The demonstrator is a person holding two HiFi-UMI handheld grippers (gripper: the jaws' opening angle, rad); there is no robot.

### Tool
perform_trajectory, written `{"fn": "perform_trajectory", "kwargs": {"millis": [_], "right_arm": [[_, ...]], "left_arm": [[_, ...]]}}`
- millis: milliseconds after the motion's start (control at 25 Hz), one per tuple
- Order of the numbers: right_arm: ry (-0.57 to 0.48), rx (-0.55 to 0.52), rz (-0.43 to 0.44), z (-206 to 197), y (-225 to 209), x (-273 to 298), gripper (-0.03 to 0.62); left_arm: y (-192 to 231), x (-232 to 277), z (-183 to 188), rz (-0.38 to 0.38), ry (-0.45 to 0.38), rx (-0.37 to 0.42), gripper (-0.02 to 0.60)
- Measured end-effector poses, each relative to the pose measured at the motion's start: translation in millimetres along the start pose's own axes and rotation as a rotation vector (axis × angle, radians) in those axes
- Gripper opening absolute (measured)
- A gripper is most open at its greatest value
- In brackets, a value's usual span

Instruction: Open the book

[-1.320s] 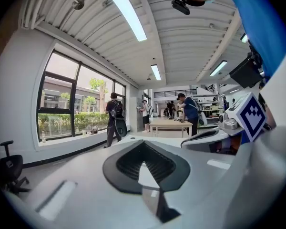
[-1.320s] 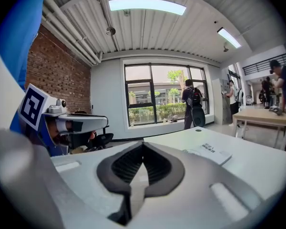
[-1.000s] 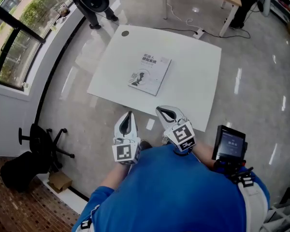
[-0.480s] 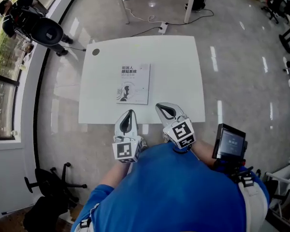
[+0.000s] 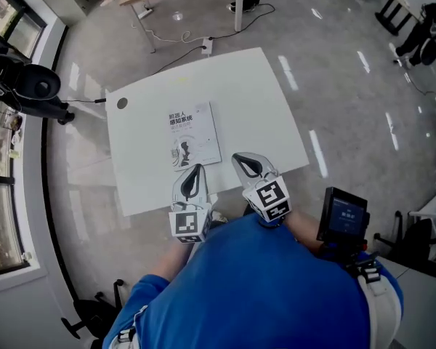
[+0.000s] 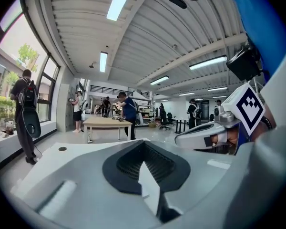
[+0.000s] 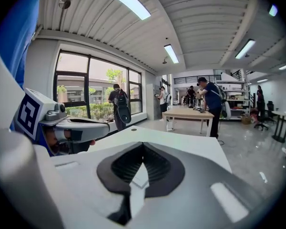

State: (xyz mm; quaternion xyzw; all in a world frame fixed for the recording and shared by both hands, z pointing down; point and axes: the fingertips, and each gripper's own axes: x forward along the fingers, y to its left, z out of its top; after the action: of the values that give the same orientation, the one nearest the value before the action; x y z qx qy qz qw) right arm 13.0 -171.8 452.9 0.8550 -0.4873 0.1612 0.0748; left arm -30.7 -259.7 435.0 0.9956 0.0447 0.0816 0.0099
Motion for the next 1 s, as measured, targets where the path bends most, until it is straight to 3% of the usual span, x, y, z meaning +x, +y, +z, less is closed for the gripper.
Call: {"fn": "perform_trajectory", "kwargs": {"millis": [360, 1000], "right_arm": [[0.026, -0.013, -0.023, 0, -20, 20, 0.003], [0.132, 0.074, 0.05, -59, -73, 71, 0.003]], "left_arm": [[12, 30, -34, -0.014, 0.102, -0.007, 0.007], [-2, 114, -118, 0.005, 0.366, 0.092, 0.008]]}}
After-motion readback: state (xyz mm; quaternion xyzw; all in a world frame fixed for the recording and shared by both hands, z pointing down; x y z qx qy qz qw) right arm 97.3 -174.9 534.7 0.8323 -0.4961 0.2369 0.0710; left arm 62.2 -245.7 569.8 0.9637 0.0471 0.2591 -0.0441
